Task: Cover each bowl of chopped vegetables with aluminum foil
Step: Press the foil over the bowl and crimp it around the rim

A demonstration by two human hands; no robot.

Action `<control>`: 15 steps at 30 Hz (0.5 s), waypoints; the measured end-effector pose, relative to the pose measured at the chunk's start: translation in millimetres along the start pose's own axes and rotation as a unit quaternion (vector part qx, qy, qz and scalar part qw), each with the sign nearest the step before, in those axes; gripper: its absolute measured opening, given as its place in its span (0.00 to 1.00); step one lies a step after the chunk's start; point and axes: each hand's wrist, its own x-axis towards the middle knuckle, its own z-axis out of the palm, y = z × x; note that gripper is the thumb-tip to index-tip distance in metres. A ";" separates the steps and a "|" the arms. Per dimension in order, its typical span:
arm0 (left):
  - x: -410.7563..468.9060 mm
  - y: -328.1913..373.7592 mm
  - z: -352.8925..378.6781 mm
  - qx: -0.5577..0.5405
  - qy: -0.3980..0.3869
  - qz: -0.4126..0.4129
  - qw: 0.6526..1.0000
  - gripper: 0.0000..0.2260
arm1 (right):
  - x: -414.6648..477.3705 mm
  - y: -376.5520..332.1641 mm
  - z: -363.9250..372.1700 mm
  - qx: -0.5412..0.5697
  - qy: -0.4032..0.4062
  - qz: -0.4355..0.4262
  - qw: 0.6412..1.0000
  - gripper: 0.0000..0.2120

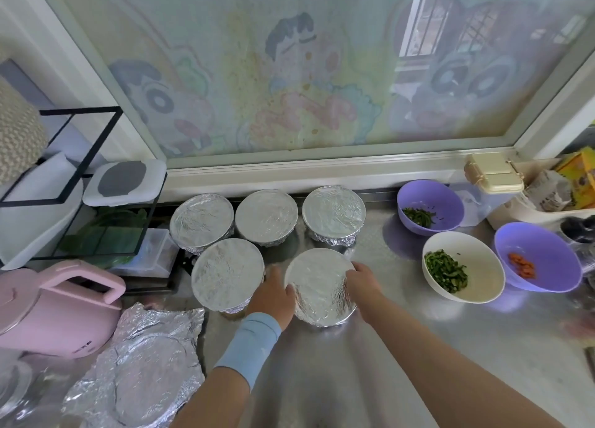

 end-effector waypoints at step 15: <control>95.0 55.1 12.1 0.028 -0.118 0.232 0.965 0.14 | -13.0 36.5 10.6 0.082 0.044 -0.077 0.993 0.15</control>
